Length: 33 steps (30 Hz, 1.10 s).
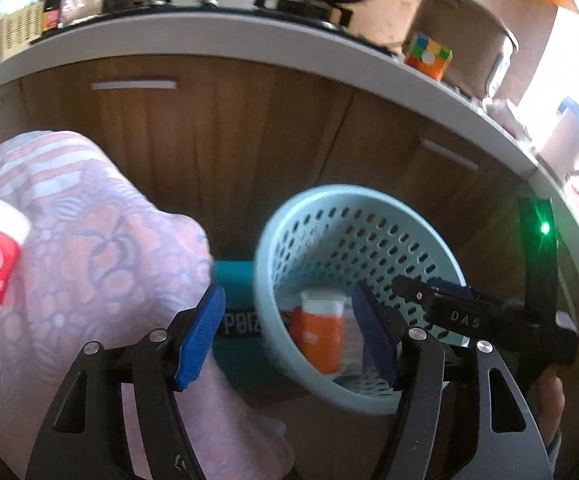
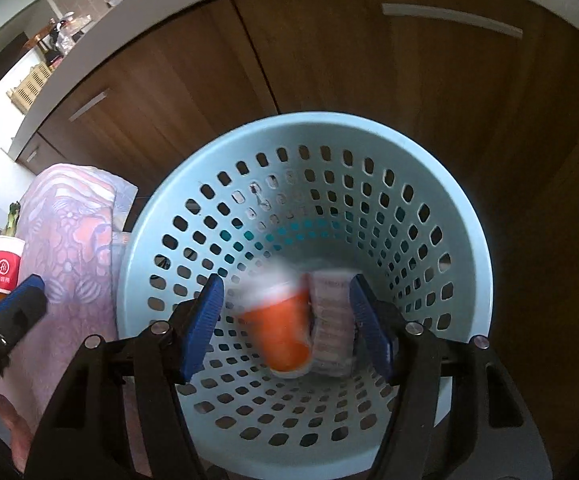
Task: Collect trash
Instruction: 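Carry the milk carton and orange cup to the basket and release both, then grasp the red-and-white paper cup with the right tool while the left tool grasps the orange wrapper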
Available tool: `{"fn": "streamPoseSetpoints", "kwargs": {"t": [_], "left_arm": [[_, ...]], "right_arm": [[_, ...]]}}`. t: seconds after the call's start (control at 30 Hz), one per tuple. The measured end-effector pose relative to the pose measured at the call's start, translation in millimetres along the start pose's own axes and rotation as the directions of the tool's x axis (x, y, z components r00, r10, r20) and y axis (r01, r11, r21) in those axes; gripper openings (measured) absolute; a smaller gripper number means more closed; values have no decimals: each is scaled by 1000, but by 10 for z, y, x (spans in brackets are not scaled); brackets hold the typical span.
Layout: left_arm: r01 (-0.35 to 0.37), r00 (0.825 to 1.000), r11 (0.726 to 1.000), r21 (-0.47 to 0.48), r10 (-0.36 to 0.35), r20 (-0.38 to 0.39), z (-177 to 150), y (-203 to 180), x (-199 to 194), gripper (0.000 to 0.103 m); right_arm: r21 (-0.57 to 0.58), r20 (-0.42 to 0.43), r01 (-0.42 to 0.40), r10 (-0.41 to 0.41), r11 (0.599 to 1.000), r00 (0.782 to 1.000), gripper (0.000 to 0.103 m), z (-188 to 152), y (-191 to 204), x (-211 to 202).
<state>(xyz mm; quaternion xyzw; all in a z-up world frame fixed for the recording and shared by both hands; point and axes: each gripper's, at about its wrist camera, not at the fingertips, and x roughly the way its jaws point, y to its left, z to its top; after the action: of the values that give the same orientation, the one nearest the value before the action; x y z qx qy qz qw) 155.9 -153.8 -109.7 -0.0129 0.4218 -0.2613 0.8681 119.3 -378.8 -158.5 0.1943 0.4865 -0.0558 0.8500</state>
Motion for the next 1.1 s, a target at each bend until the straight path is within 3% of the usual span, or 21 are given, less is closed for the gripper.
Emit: {"fn": "streamPoseSetpoints", "kwargs": {"t": [0.3, 0.5, 0.67, 0.8, 0.9, 0.97, 1.03, 1.1], "left_arm": [[-74, 988, 997, -17, 75, 134, 17, 161, -555, 64], [-163, 958, 983, -85, 179, 222, -92, 451, -1057, 64], [-248, 913, 945, -213, 302, 276, -274, 913, -1568, 64], [-283, 885, 906, -314, 373, 279, -429, 1336, -1926, 64], [-329, 865, 870, -368, 434, 251, -529, 1672, -2124, 65], [-338, 870, 852, -401, 445, 214, -582, 1937, -2197, 72], [-355, 866, 832, -426, 465, 185, -632, 2137, -2223, 72], [-340, 876, 831, -441, 450, 172, -683, 2284, -2214, 74]], "right_arm": [[-155, 123, -32, 52, 987, 991, 62, -8, 592, -411], [-291, 168, -115, 169, 950, 971, 60, -99, 1184, -654], [-413, 155, -175, 258, 894, 954, 45, -251, 1772, -716], [-482, 114, -214, 303, 850, 946, 35, -377, 2176, -696], [-526, 93, -226, 320, 820, 943, 35, -478, 2480, -674], [-553, 80, -237, 334, 798, 939, 35, -530, 2655, -671], [-573, 78, -237, 340, 785, 937, 35, -560, 2795, -674], [-585, 62, -254, 355, 770, 933, 35, -566, 2938, -663]]}}
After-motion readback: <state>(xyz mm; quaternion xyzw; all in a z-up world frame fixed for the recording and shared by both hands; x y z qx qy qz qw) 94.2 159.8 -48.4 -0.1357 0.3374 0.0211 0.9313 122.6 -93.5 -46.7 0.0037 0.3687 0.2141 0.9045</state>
